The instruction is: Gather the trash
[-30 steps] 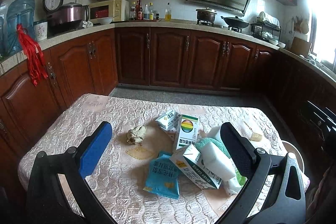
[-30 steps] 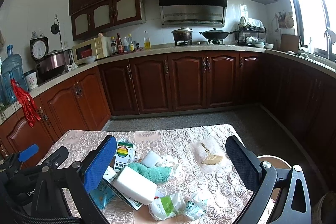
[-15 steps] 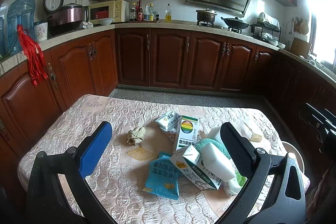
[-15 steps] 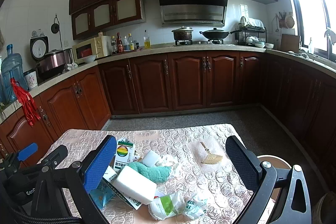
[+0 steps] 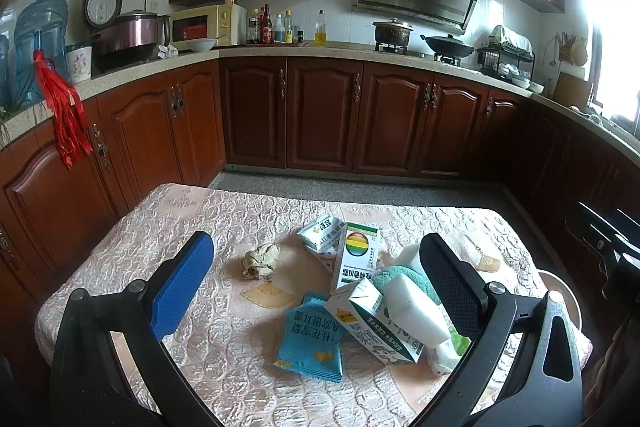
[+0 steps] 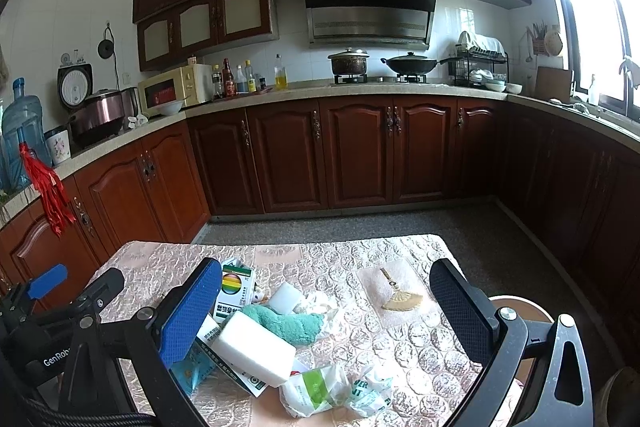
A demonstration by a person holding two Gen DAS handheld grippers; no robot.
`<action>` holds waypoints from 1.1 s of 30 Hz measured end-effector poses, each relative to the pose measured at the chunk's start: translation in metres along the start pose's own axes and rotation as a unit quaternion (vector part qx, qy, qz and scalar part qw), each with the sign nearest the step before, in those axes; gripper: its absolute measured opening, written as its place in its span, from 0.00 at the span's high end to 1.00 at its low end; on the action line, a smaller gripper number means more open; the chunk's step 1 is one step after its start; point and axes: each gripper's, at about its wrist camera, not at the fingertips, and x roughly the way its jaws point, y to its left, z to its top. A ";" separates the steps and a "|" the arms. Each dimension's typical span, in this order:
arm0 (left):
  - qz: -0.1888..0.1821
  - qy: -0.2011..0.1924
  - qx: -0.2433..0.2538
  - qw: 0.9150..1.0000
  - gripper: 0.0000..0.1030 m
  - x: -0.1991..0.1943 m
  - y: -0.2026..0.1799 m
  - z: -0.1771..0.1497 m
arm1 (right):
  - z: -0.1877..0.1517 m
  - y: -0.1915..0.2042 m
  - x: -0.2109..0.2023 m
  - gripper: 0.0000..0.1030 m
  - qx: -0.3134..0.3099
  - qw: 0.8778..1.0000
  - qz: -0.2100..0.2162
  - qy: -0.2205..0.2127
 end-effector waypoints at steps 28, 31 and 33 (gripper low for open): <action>0.002 -0.006 -0.003 1.000 0.00 -0.002 0.002 -0.003 | -0.003 0.001 0.002 0.00 -0.002 1.000 0.001 0.001; 0.002 -0.007 -0.003 1.000 0.01 -0.002 0.002 -0.003 | -0.004 0.002 0.003 0.00 -0.003 1.000 0.001 0.002; 0.002 -0.007 -0.003 1.000 0.01 -0.002 0.003 -0.003 | -0.004 0.003 0.003 0.00 -0.004 1.000 0.002 0.003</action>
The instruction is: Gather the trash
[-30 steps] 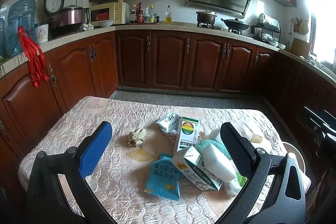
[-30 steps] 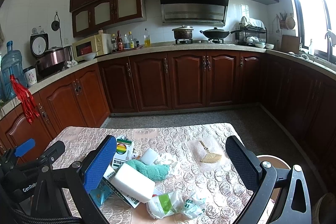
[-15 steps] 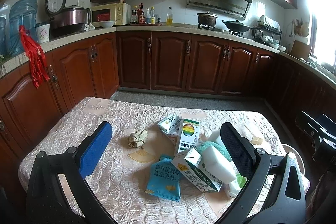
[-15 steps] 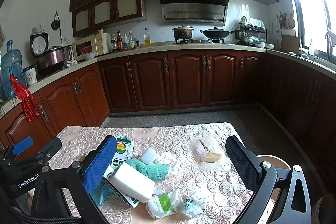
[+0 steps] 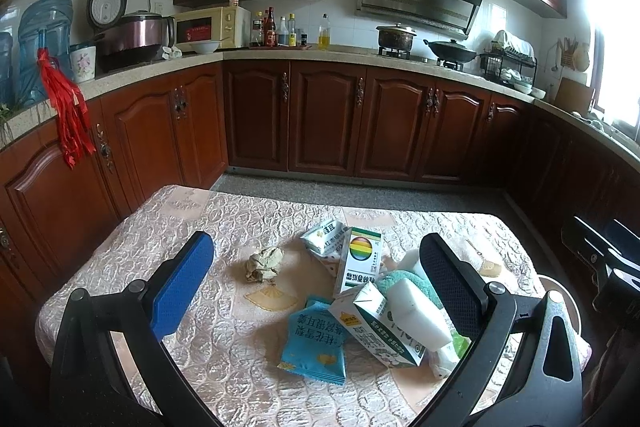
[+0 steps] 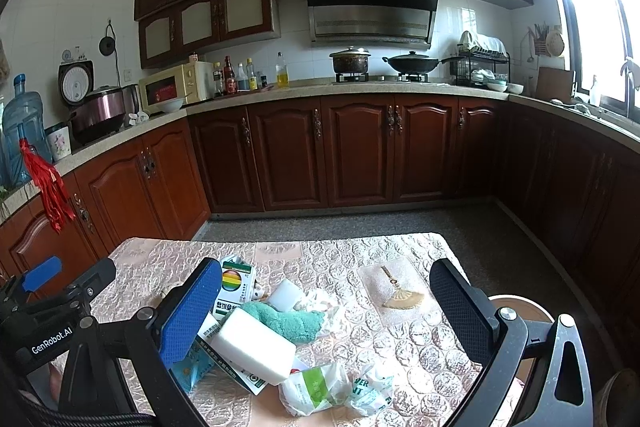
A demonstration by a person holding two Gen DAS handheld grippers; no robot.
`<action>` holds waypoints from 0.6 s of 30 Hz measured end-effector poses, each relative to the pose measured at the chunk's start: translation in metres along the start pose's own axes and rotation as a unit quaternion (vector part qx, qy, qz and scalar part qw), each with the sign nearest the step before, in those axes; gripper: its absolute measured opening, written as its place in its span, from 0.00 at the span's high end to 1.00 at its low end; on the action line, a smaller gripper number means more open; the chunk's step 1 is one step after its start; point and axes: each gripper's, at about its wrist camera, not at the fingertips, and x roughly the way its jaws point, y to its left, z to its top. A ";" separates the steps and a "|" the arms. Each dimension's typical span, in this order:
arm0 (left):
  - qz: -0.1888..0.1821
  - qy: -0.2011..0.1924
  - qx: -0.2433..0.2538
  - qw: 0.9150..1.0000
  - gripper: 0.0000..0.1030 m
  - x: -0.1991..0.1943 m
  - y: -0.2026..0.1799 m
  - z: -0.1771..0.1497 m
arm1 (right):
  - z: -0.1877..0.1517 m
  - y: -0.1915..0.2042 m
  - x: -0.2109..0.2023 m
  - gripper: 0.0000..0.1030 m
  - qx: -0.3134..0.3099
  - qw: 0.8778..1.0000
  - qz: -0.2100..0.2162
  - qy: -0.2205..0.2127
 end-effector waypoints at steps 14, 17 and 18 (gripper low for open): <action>0.001 0.000 0.000 1.000 0.01 0.000 0.004 0.000 | -0.002 0.001 0.006 0.00 -0.007 1.000 -0.001 0.016; -0.003 0.007 0.001 1.000 0.01 0.003 0.007 -0.001 | -0.003 0.000 0.013 0.00 -0.010 0.999 0.006 0.034; -0.004 0.011 0.001 1.000 0.01 0.005 0.009 -0.002 | -0.004 -0.001 0.016 0.00 -0.011 0.999 0.011 0.044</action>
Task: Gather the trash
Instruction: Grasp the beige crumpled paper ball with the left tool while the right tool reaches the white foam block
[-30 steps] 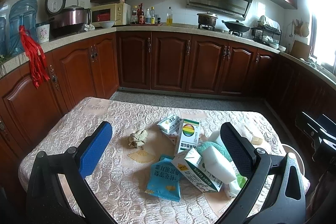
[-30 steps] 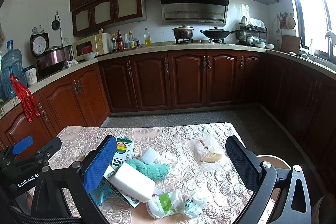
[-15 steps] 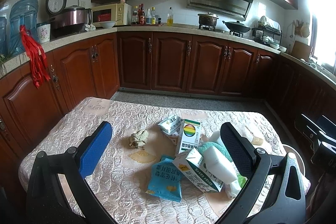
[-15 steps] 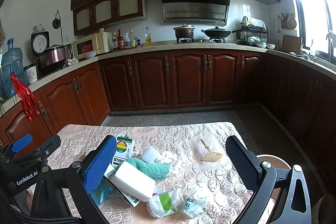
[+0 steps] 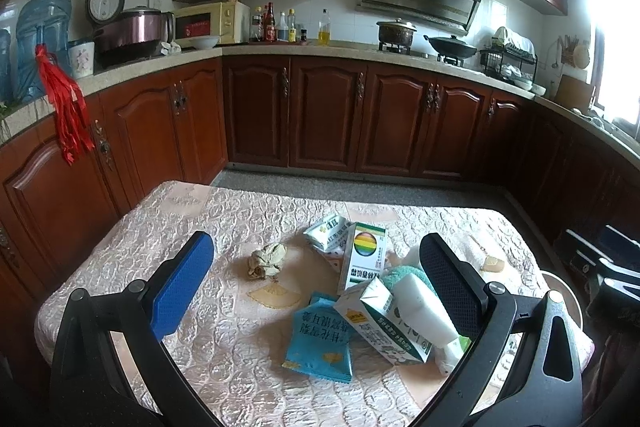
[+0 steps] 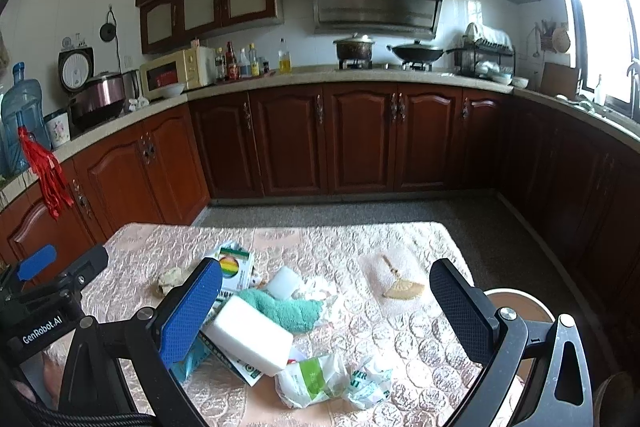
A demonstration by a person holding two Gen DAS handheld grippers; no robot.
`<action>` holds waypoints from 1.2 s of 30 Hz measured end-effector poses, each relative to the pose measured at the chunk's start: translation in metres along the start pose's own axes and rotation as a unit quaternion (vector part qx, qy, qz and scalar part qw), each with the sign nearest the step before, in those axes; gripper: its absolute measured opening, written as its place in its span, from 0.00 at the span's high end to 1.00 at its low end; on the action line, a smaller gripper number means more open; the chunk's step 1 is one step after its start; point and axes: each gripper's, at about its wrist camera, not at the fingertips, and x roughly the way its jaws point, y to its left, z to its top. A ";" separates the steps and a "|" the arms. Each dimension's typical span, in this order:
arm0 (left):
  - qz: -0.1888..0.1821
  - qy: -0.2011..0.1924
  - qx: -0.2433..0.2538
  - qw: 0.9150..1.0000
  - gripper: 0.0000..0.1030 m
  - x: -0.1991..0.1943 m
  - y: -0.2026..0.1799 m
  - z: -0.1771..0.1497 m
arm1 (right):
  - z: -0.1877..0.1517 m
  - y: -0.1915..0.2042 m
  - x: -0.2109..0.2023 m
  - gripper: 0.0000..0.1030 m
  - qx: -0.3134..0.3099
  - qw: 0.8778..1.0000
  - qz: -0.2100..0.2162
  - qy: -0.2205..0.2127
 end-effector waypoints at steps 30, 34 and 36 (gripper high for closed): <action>-0.013 0.204 0.001 0.979 0.01 0.131 0.077 -0.043 | -0.048 0.013 0.110 0.00 -0.055 0.961 0.166 0.212; -0.016 0.202 0.013 0.979 0.01 0.168 0.087 -0.028 | -0.048 0.023 0.125 0.00 -0.080 0.951 0.199 0.224; -0.030 0.203 0.016 0.979 0.01 0.182 0.091 -0.024 | -0.047 0.026 0.134 0.00 -0.088 0.945 0.215 0.228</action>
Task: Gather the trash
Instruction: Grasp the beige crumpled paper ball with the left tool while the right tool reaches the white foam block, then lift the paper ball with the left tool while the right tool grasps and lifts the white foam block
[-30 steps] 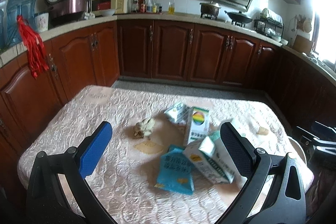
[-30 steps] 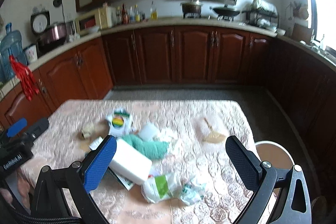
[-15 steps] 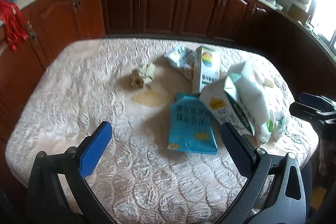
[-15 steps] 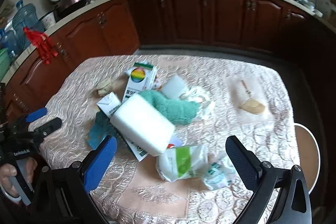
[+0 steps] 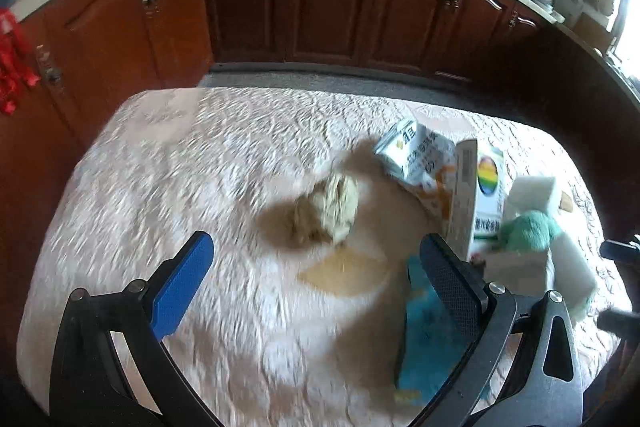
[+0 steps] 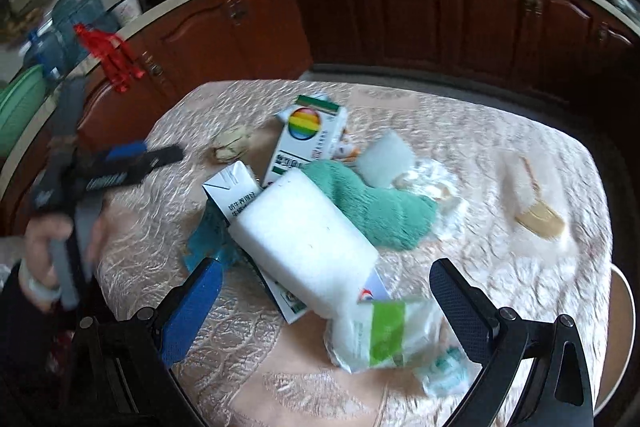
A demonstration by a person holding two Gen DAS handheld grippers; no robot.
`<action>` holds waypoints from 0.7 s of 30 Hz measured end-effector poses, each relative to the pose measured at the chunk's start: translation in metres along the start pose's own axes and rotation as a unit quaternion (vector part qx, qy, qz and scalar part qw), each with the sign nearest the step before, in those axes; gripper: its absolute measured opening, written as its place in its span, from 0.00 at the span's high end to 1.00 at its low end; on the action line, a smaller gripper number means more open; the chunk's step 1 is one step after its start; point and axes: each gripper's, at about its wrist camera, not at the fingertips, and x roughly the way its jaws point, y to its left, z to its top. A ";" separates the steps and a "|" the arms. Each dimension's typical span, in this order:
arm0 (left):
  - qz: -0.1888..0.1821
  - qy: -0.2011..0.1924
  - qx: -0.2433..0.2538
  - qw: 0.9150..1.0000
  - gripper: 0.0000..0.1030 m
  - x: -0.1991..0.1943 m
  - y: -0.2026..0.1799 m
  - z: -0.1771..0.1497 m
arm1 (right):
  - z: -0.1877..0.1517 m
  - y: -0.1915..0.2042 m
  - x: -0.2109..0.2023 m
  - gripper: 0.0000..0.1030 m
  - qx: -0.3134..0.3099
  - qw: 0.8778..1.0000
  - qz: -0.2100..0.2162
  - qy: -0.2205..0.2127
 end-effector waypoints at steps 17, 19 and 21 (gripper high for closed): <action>0.001 0.052 0.072 0.996 0.54 0.070 -0.009 0.021 | 0.019 -0.022 0.057 0.23 0.006 0.982 0.182 0.045; -0.005 0.068 0.066 0.996 0.70 0.077 -0.005 0.017 | 0.015 -0.014 0.055 0.26 -0.010 0.984 0.176 0.038; -0.011 0.066 0.060 0.996 0.72 0.075 -0.001 0.012 | 0.011 -0.006 0.046 0.27 -0.020 0.985 0.170 0.025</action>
